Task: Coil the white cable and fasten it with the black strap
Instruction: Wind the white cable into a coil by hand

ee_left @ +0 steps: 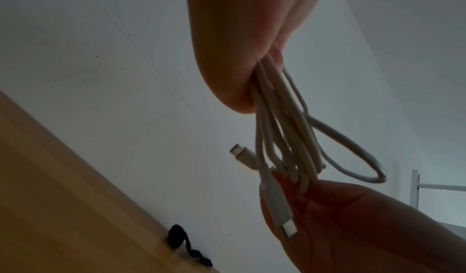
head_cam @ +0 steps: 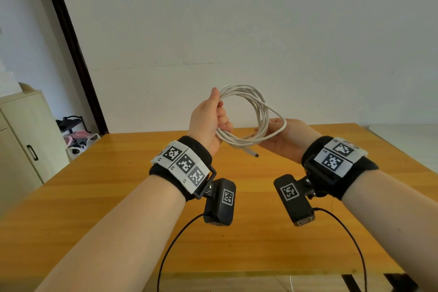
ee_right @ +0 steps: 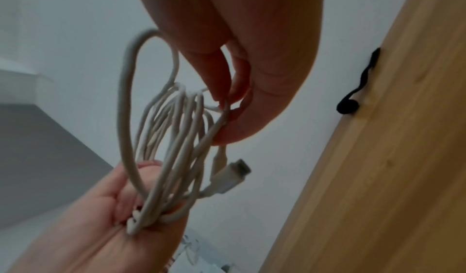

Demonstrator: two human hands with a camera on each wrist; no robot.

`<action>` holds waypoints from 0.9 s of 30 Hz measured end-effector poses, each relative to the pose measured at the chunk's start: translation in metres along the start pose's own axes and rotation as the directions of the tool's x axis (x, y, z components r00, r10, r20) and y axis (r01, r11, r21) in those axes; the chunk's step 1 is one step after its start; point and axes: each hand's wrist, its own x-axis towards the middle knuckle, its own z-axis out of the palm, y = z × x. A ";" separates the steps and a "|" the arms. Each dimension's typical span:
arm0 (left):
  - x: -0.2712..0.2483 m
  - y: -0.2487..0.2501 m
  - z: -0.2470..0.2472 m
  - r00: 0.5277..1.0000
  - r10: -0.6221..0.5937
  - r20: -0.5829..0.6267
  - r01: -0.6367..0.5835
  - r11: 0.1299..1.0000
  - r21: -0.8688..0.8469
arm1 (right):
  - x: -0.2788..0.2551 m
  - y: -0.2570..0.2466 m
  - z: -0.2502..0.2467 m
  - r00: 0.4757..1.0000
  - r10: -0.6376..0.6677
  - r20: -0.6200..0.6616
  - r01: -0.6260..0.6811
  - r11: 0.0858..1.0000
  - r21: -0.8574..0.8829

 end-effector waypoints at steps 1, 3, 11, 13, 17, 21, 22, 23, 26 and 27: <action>0.001 0.000 0.000 1.000 0.013 -0.013 -0.013 1.000 0.001 | 0.000 0.000 0.000 1.000 0.012 -0.004 -0.012 1.000 0.022; 0.002 0.001 -0.001 0.998 0.049 -0.044 -0.049 0.999 0.004 | -0.002 -0.001 0.001 0.999 0.049 -0.008 -0.048 0.995 0.085; 0.005 -0.005 -0.003 0.982 0.144 -0.120 -0.142 0.990 0.023 | -0.008 -0.003 0.016 0.993 0.074 0.092 -0.092 0.970 0.223; 0.004 -0.007 -0.001 0.981 0.150 -0.125 -0.148 0.989 0.027 | -0.007 0.001 0.022 0.999 0.022 0.048 -0.031 0.976 0.214; 0.004 -0.009 0.002 0.982 0.143 -0.123 -0.142 0.990 0.020 | -0.002 0.005 0.031 0.998 0.020 -0.063 -0.002 0.963 0.270; 0.003 -0.008 0.001 0.986 0.134 -0.103 -0.130 0.990 0.045 | -0.001 0.007 0.033 0.995 0.017 -0.097 0.007 0.972 0.236; 0.002 -0.008 0.001 0.986 0.137 -0.092 -0.131 0.989 0.066 | -0.002 0.007 0.034 0.995 0.017 -0.096 0.007 0.969 0.246; 0.002 -0.009 0.000 0.987 0.140 -0.076 -0.134 0.988 0.081 | -0.002 0.007 0.035 0.996 0.019 -0.087 0.006 0.961 0.276; 0.001 -0.011 -0.002 0.990 0.140 -0.030 -0.138 0.988 0.065 | -0.003 0.005 0.037 0.997 0.021 -0.080 0.009 0.932 0.361; 0.000 -0.011 -0.001 0.991 0.132 -0.013 -0.131 0.990 0.042 | -0.003 0.005 0.037 0.996 0.022 -0.084 0.011 0.925 0.381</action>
